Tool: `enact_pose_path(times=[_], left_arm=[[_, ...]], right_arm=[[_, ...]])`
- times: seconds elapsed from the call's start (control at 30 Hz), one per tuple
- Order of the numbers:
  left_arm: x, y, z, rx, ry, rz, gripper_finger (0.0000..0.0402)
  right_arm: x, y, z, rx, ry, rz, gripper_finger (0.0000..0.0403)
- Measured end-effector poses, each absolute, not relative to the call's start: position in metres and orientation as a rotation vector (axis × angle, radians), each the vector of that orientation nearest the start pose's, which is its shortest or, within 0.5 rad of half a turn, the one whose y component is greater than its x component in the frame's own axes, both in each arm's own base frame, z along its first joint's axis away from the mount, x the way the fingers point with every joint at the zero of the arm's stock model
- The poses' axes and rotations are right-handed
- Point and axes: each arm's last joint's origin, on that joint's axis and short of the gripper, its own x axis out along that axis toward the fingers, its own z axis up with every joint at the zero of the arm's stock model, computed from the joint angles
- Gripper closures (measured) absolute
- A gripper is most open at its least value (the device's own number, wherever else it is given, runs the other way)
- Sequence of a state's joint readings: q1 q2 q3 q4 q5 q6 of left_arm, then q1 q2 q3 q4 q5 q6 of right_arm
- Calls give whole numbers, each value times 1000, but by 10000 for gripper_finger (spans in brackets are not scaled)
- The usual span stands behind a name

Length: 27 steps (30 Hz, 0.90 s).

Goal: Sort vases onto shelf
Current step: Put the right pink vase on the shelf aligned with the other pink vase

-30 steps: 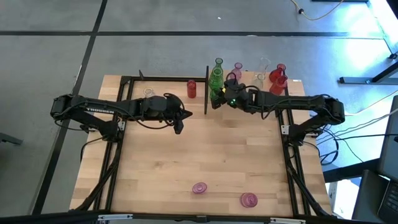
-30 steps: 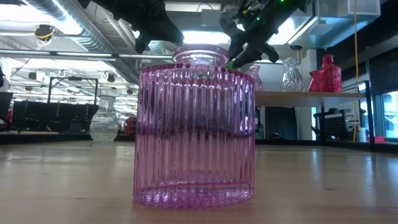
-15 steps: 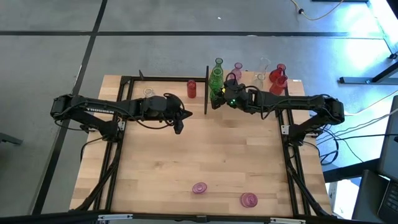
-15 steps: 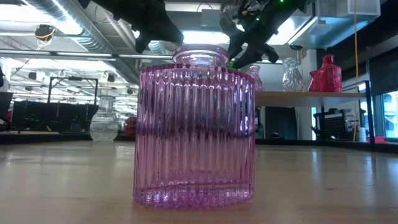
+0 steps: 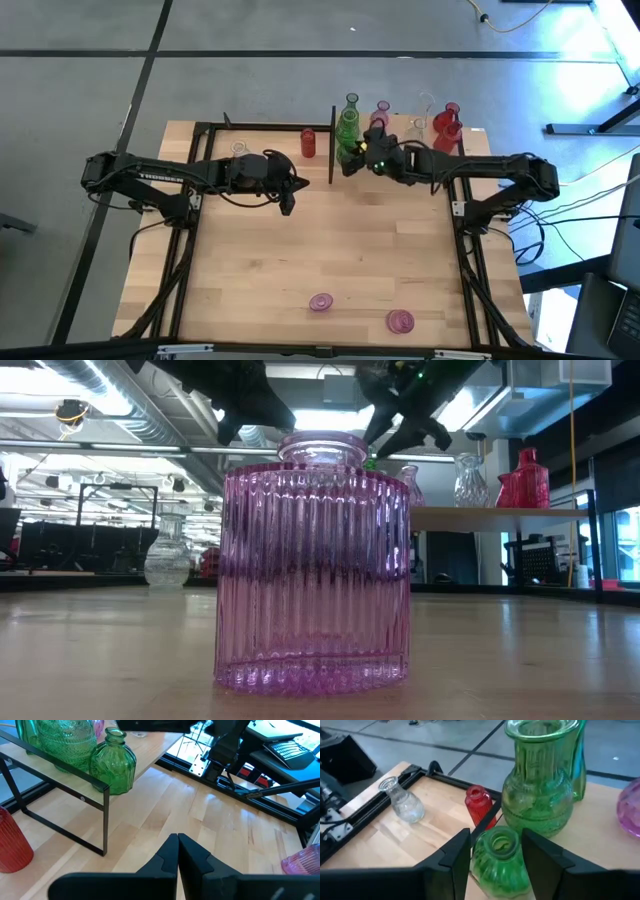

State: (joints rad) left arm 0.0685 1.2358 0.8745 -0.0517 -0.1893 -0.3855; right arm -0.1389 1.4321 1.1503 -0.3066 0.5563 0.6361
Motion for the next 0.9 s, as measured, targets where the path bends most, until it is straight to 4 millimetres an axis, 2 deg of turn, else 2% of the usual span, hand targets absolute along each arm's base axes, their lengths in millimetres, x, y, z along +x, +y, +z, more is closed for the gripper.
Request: enact_pose_path(times=[0.27,0.43,0.63,0.8,0.9], left_arm=[[271,24,284,-352,358,333,402],[271,24,284,-358,357,330,402],[271,20,284,-386,381,207,401],[272,7,285,-440,428,-121,402],[271,-9,286,-446,456,-267,402]], right_arm=[[302,-33,306,431,346,-871,244],[286,-7,326,414,293,-802,244],[236,35,362,381,268,-599,256],[188,67,381,381,290,-335,287],[172,80,383,407,338,-191,304]])
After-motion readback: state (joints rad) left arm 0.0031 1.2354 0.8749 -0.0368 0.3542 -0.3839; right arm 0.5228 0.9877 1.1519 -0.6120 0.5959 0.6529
